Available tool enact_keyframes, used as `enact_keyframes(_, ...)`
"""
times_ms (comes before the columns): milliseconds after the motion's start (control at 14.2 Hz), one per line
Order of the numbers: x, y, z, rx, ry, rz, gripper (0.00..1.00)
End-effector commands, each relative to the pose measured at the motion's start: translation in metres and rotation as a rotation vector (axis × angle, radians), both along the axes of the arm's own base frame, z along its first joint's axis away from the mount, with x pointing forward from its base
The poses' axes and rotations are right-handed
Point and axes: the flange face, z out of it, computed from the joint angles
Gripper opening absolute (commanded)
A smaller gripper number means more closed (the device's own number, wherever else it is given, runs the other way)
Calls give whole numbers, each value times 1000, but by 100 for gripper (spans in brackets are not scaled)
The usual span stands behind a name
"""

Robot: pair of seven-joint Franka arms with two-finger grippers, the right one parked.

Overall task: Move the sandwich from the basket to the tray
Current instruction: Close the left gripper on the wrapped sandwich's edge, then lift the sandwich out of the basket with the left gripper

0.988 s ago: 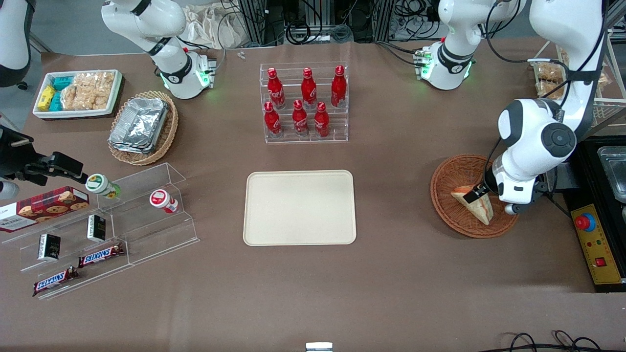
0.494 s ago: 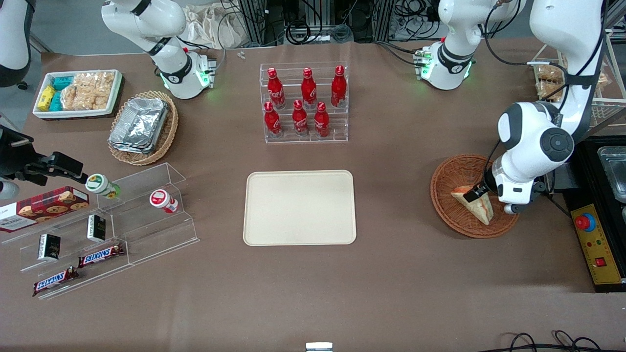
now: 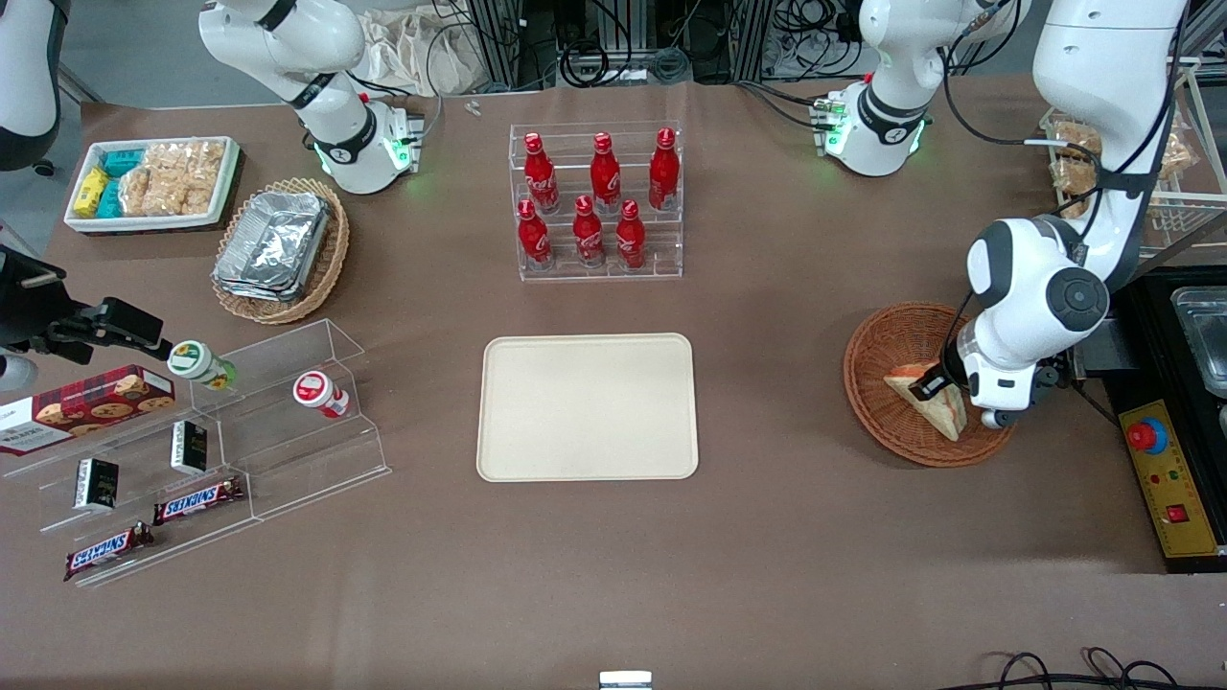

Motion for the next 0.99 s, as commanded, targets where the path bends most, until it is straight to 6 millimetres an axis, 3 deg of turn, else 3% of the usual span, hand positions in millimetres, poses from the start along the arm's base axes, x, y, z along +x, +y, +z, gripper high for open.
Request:
enact_keyframes(0,3,2,8,3,-33,35,0)
enact_keyframes(282,10,0,42,10,-30,31,0)
enact_keyframes(494,22,-9,104,27,56,-21,0)
enact_keyframes(565,27,-20,128,27,90,-52,0)
enact_keyframes(776,38,-81,220,20,155,-162,0)
enact_keyframes(918,33,-127,250,7,139,-232,0)
